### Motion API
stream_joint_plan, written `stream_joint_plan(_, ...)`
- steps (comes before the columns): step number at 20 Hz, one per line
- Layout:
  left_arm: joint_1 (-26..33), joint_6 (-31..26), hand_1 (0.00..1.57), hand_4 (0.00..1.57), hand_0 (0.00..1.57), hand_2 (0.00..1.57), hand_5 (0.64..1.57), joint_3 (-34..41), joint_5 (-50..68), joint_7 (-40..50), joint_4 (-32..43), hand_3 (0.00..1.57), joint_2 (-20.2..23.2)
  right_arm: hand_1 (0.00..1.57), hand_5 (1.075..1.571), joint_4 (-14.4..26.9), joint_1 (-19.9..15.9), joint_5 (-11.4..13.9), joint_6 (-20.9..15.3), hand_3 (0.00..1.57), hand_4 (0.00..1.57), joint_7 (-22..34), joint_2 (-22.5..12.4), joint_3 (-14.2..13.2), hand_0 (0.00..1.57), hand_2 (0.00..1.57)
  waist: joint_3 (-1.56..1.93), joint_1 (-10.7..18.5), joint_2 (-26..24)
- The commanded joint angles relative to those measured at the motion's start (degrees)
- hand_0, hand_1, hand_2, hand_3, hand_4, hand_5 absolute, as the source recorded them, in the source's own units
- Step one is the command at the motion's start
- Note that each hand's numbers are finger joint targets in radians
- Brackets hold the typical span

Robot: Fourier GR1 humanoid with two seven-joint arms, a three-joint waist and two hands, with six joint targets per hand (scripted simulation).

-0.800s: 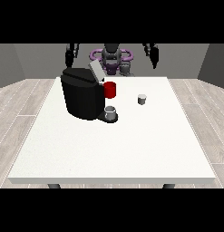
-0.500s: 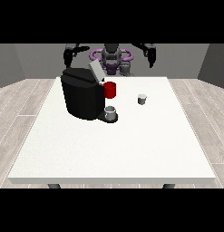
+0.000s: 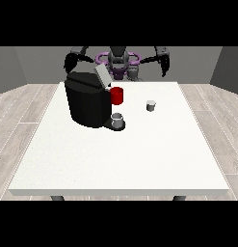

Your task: Insert the coffee pod into the coffee machine and close the lid

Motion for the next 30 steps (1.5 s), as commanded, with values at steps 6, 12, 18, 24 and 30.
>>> stream_joint_plan(6,-11.82,-4.24,0.00,0.00,0.00,0.00,1.571,4.46,0.26,6.68,10.87,0.00,6.18,0.00,1.571,0.76,-4.69,-0.12,-1.01,0.00,0.19,-1.00,1.05,0.24,0.00,0.00,0.00,-2.74,4.85)
stream_joint_plan(12,-18.30,-3.36,0.00,0.00,0.00,0.00,1.571,8.10,-2.19,4.15,22.92,0.00,10.49,0.00,1.571,-3.28,-6.46,1.11,-0.64,0.00,0.28,0.87,1.81,5.13,0.00,0.00,-0.04,-7.46,10.28)
stream_joint_plan(18,-23.19,-3.73,0.00,0.00,0.00,0.00,1.571,8.75,-4.01,2.67,32.27,0.00,11.78,0.00,1.571,-2.18,-7.12,1.39,-3.27,0.00,0.35,3.46,1.82,5.67,0.00,0.00,-0.03,-7.04,10.13)
stream_joint_plan(24,-23.38,-1.65,0.00,0.00,0.00,0.00,1.571,2.99,-10.11,5.34,31.76,0.00,9.44,0.00,1.571,6.50,-10.71,0.92,-2.60,0.00,0.37,2.99,-0.15,-0.31,0.00,0.00,0.01,-3.48,9.02)
stream_joint_plan(30,-26.63,0.07,0.10,0.00,0.10,0.50,1.571,2.43,-13.56,4.94,38.73,0.00,8.60,0.00,1.571,6.79,-10.30,3.67,-3.49,0.00,0.42,3.40,0.86,2.71,0.00,0.00,-0.01,-5.44,8.50)
